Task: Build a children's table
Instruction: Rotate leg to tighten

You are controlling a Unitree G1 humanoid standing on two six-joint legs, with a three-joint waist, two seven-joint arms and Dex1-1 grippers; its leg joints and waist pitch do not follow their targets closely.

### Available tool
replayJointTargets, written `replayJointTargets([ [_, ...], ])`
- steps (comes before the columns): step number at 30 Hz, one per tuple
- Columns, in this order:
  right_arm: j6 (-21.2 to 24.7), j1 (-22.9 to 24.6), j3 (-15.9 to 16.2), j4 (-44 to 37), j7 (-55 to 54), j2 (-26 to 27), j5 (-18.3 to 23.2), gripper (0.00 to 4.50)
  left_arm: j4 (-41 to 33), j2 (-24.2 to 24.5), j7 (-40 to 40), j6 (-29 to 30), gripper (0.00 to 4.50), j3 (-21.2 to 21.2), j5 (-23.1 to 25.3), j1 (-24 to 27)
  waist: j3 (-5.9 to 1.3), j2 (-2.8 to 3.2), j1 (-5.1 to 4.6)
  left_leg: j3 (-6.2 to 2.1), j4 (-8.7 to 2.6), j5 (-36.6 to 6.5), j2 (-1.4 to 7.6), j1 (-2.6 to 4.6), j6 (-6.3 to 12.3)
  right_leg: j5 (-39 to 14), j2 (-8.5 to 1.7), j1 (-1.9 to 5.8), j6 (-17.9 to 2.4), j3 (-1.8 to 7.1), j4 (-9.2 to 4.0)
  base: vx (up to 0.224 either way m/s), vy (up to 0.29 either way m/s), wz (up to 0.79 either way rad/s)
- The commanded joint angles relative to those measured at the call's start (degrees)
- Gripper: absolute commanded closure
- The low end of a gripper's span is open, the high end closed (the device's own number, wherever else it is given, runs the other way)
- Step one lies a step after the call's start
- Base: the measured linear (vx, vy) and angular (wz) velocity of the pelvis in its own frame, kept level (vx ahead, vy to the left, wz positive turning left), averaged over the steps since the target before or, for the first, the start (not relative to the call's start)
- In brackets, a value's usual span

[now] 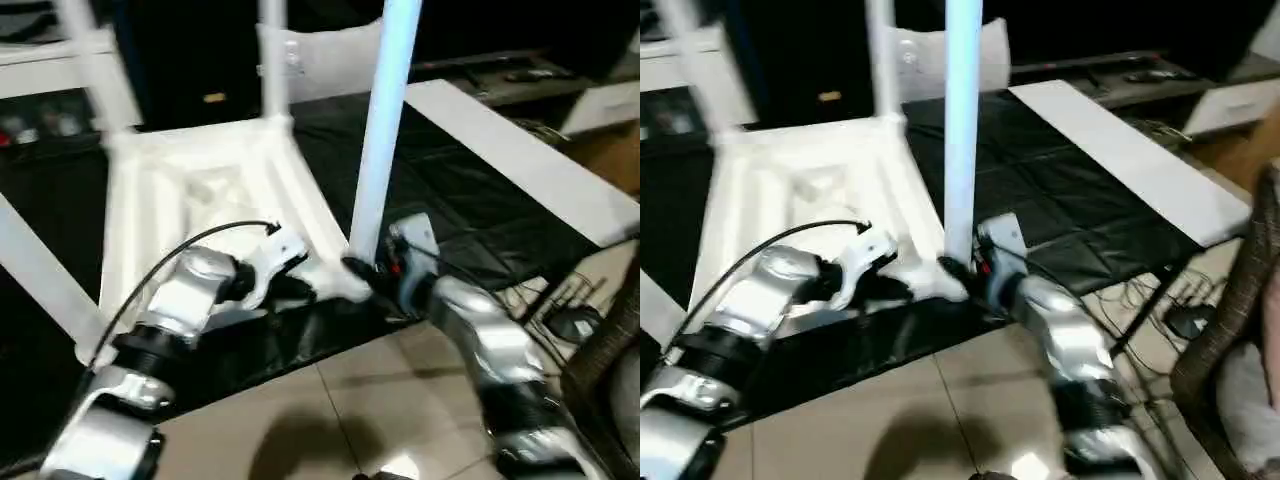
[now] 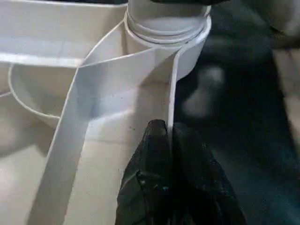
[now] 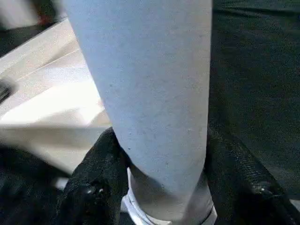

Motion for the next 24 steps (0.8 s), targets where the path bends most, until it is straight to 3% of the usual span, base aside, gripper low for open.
replayJointTargets([
  [1, 0.21, -0.80, 4.86, 1.28, 1.81, 4.64, 1.98, 1.77, -4.24, -3.41, 3.27, -0.86, 4.50, 1.46, -2.65, -3.65, -4.81, 0.62, 0.76, -0.06, -3.41, -6.83, 0.70, -0.67, 3.81, -19.79, -3.30, 3.95, -5.65, 3.11, -4.52, 0.000, 0.000, 0.00],
  [3, -3.86, 0.17, 7.10, 0.41, 1.65, 3.71, -1.94, 1.67, -4.95, -3.74, 4.61, -0.26, 4.50, 0.71, -1.53, -3.59, -5.14, 0.47, 0.89, -0.21, -3.30, -2.52, 0.96, -1.32, 5.25, -12.27, -3.37, 4.44, -8.27, 3.47, -2.97, 0.061, -0.008, 0.05],
  [5, -4.67, 0.60, 7.03, 0.17, 1.03, 3.55, -2.72, 1.41, -5.31, -3.67, 4.83, -0.04, 4.50, 0.55, -1.25, -3.36, -5.52, 0.51, 1.28, -0.12, -2.87, 2.63, 0.90, -1.39, 7.63, -3.60, -3.44, 4.51, -11.43, 3.89, -1.66, 0.000, 0.000, 0.00],
  [7, -5.75, 1.43, 6.99, -0.49, 1.67, 2.57, -3.11, 1.27, -5.33, -2.96, 4.32, -0.79, 4.50, 0.13, -0.88, -3.05, -5.27, 0.61, 1.43, 0.01, -2.83, 3.78, 0.95, -1.36, 9.31, -1.91, -3.36, 4.32, -12.57, 3.86, -1.61, 0.000, 0.000, 0.00],
  [13, -9.16, 4.52, 4.69, -3.71, 6.96, -2.20, -0.74, 0.81, -5.06, 0.04, 1.10, -4.54, 4.50, -1.43, -0.83, -1.82, -4.72, 0.51, 2.22, 0.44, -3.38, -3.92, 1.17, -0.71, 7.17, -12.24, -3.48, 4.21, -9.97, 3.97, -3.06, 0.000, 0.000, 0.00],
  [14, -9.19, 5.49, 4.64, -5.10, 11.38, -4.36, 0.49, 0.68, -4.63, 1.07, -0.51, -5.41, 4.50, -1.85, -0.88, -1.64, -4.63, 0.87, 2.41, 0.33, -3.47, -4.27, 1.17, -0.80, 6.82, -12.50, -3.40, 4.29, -9.67, 3.93, -3.04, 0.000, 0.000, 0.00],
  [15, -9.07, 6.01, 4.78, -5.87, 13.70, -5.52, 1.08, 0.53, -4.36, 1.56, -1.24, -5.86, 4.50, -2.03, -0.88, -1.60, -4.67, 0.59, 2.59, 0.37, -3.38, -4.61, 1.16, -0.74, 6.99, -11.98, -3.27, 4.35, -9.28, 3.98, -3.11, 0.000, 0.000, 0.00],
  [17, -9.41, 7.10, 5.29, -7.14, 18.08, -8.58, 1.67, 0.33, -3.84, 2.70, -3.30, -6.79, 4.50, -2.37, -1.10, -1.56, -4.67, 0.75, 2.82, 0.37, -3.39, -4.62, 1.12, -0.84, 7.19, -11.71, -3.34, 4.38, -9.33, 4.01, -3.13, 0.000, 0.000, 0.00],
  [19, -10.41, 8.14, 5.13, -8.14, 22.82, -12.37, 2.62, 0.24, -3.34, 4.29, -6.75, -8.11, 4.50, -2.95, -1.58, -1.67, -4.63, 0.35, 3.18, 0.38, -3.41, -4.85, 1.11, -0.74, 7.09, -12.86, -3.32, 4.42, -8.96, 3.98, -3.23, 0.000, 0.000, 0.00],
  [21, -10.87, 8.41, 4.83, -8.37, 24.44, -13.59, 3.21, 0.05, -3.27, 4.92, -8.14, -8.30, 4.50, -3.24, -1.76, -1.74, -4.61, 0.41, 3.37, 0.53, -3.37, -5.35, 1.08, -0.73, 7.03, -14.27, -3.40, 4.28, -8.55, 4.04, -3.41, 0.000, 0.000, 0.00],
  [24, -13.23, 9.33, 4.71, -8.55, 32.76, -19.03, 4.98, 0.05, -3.30, 9.52, -18.52, -13.34, 4.50, -6.23, -3.05, -1.39, -4.56, 0.56, 3.82, 0.45, -3.49, -6.09, 1.11, -0.59, 6.92, -15.92, -3.38, 4.07, -8.28, 3.94, -3.66, 0.000, 0.000, 0.00],
])
